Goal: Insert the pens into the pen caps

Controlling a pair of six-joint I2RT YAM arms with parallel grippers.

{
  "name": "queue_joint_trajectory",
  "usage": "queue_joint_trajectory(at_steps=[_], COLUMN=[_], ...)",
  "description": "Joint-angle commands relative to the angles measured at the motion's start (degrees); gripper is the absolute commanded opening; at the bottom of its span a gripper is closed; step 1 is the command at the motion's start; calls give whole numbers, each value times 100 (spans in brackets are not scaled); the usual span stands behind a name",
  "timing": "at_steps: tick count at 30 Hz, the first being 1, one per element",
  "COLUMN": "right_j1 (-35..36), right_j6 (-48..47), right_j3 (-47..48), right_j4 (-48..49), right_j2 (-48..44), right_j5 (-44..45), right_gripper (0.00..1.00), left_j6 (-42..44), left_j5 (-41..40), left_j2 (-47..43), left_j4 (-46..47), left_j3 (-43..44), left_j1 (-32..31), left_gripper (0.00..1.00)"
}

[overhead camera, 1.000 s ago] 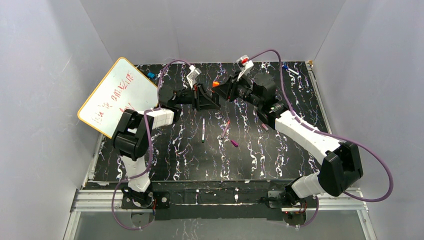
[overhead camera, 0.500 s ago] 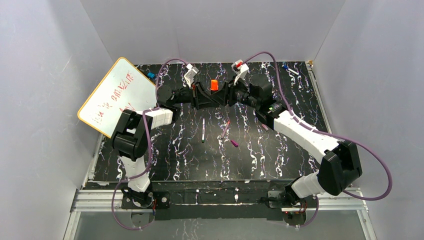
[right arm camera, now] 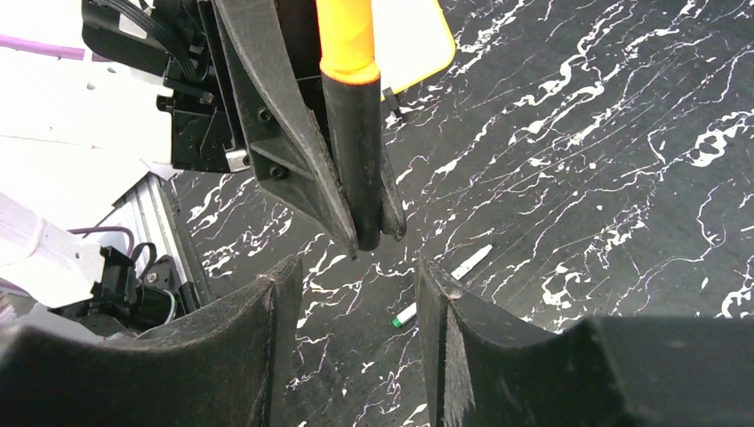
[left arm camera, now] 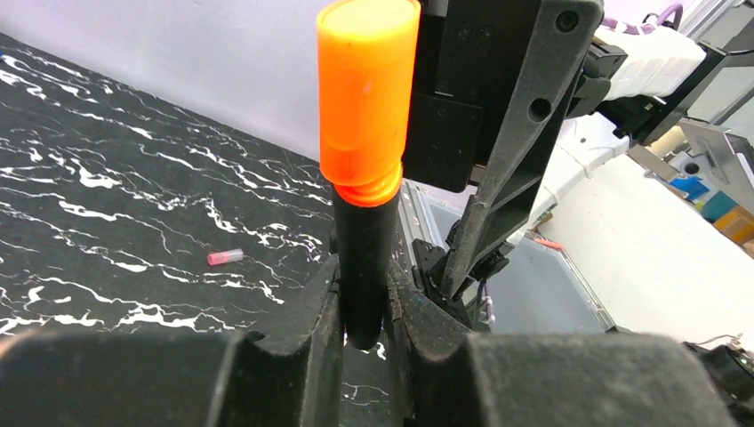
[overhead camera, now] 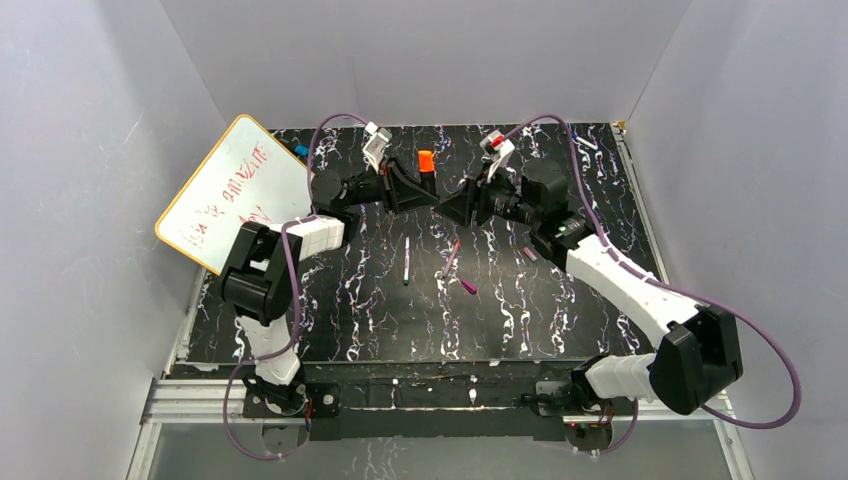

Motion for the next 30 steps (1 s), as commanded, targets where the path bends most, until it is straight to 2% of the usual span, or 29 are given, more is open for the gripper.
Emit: queue_joint_trajectory(at_steps=[1, 7, 18, 30], right_j1=[-104, -188, -448, -453], right_j6=[-201, -407, -506, -449], right_j3=[180, 713, 2015, 2433], right_j4=[447, 835, 692, 320], right_j2=[-56, 259, 968, 1467], right_j5=[-451, -509, -1148, -1484], right_gripper=[57, 58, 58, 57], left_j6=[205, 299, 637, 812], left_j5=[-209, -185, -195, -196], left_j2=[-430, -505, -615, -644], left_j4=[129, 34, -218, -427], left_j3=[-85, -206, -447, -401], left_j1=[14, -64, -165, -174], left_gripper=[0, 0, 0, 0])
